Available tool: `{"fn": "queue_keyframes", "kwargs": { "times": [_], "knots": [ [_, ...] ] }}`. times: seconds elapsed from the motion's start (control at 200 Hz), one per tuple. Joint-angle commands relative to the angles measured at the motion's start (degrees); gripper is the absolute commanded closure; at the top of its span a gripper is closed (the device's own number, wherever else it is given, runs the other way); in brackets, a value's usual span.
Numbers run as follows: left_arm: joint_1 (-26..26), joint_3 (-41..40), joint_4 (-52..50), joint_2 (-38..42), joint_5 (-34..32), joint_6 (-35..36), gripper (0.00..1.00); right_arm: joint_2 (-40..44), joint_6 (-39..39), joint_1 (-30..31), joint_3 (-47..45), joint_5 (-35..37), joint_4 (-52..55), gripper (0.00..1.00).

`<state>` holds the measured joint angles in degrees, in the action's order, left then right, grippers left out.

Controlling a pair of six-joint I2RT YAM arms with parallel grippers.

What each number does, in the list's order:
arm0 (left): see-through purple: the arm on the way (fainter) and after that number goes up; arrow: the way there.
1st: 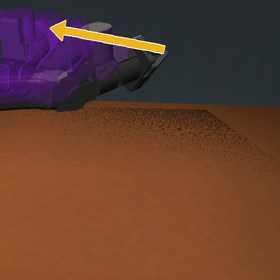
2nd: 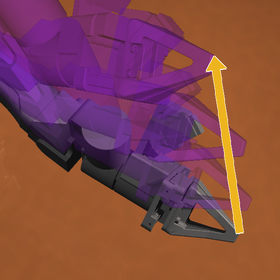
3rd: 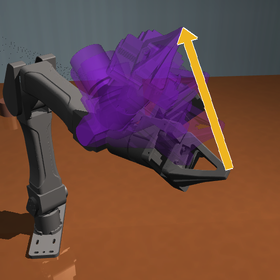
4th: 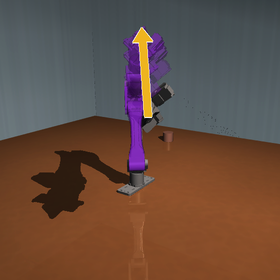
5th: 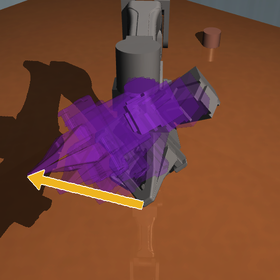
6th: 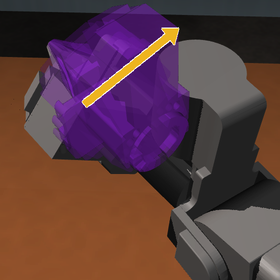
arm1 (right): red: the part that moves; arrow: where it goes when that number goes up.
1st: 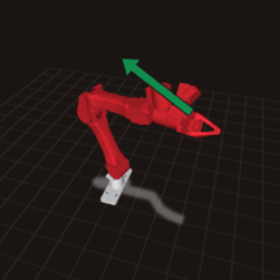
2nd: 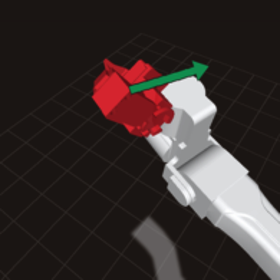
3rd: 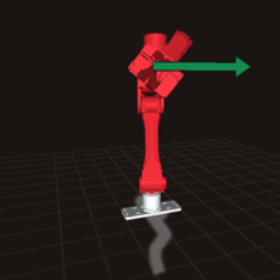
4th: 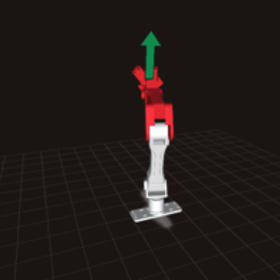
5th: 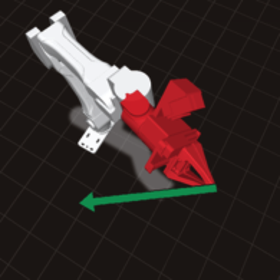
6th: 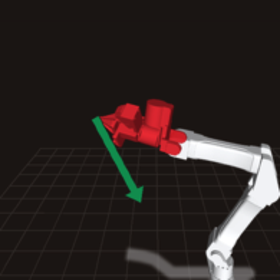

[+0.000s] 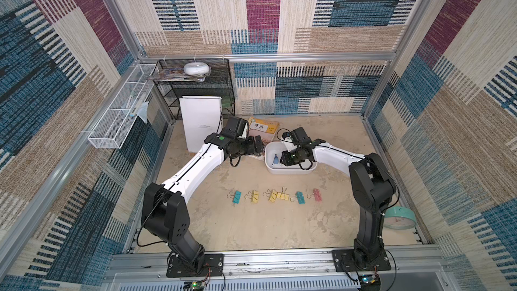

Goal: Take out the binder clips from the storage box
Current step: Pick up the binder clip from the storage box.

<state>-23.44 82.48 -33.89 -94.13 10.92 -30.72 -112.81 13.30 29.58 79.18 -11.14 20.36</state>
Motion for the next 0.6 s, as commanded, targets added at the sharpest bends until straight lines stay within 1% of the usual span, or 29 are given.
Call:
{"fn": "queue_keyframes", "kwargs": {
  "times": [0.0,0.145,0.205,0.275,0.356,0.466,0.596],
  "knots": [
    [0.1,0.2,0.0,-0.2,0.2,0.6,0.01,-1.2,-0.2,0.0,0.1,-1.6,-0.5,0.72],
    [0.2,0.1,0.0,-0.1,0.2,0.6,0.01,-2.6,-0.4,0.1,0.6,-1.1,-0.5,0.74],
    [0.1,0.0,0.0,-0.2,0.2,0.6,0.01,-3.0,-0.3,0.2,1.1,-0.7,-0.3,0.78],
    [0.2,-0.2,0.0,0.0,0.1,0.6,0.01,-3.3,-0.4,0.5,1.6,-0.1,0.0,0.80],
    [0.2,-0.3,0.0,0.1,0.0,0.7,0.01,-3.3,-0.5,0.8,1.8,0.6,0.0,0.85],
    [0.4,-0.5,-0.1,0.2,0.0,0.7,0.01,-3.3,-0.7,1.0,2.0,1.4,0.2,0.89],
    [0.5,-0.7,0.1,0.4,0.1,0.6,0.01,-2.8,-0.6,1.3,2.5,2.6,0.9,0.98]
  ]
}}
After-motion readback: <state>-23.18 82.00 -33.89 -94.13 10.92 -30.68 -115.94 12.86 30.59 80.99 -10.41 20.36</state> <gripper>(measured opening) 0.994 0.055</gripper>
